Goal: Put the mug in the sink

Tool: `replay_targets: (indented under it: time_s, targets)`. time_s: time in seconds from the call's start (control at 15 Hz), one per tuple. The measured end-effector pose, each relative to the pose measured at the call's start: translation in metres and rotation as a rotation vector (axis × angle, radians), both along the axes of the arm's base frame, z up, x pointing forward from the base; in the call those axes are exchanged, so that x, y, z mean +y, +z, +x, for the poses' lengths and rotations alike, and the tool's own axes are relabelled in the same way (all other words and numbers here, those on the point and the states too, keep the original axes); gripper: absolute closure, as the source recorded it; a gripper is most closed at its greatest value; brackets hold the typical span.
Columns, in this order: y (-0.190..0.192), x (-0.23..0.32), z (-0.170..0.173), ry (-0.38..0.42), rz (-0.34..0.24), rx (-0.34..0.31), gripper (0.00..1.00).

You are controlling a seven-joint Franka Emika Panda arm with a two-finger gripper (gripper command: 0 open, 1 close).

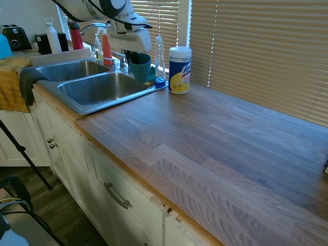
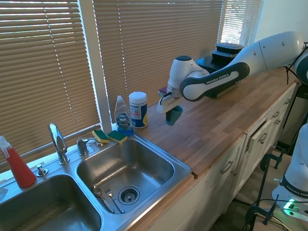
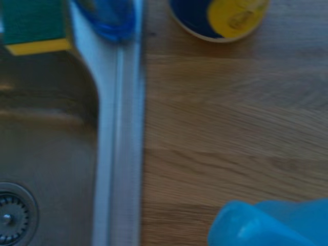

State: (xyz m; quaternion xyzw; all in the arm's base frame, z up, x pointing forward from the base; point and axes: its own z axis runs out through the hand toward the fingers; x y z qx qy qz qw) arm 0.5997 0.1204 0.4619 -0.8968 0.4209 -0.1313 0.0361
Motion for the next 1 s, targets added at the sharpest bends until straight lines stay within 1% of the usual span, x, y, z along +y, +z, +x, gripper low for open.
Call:
replay_targets:
  time_s: [0.2,0.33,0.53,0.67,0.8,1.0]
  targets:
    - [-0.014,0.062,0.024,0.053,-0.019,0.008,1.00]
    - [-0.038,0.095,0.044,0.096,-0.034,0.026,1.00]
    - [-0.079,0.142,0.063,0.148,-0.054,0.065,1.00]
    - [-0.111,0.168,0.070,0.165,-0.077,0.107,1.00]
    - [-0.155,0.187,0.078,0.179,-0.095,0.145,1.00]
    - [-0.208,0.199,0.092,0.181,-0.121,0.180,1.00]
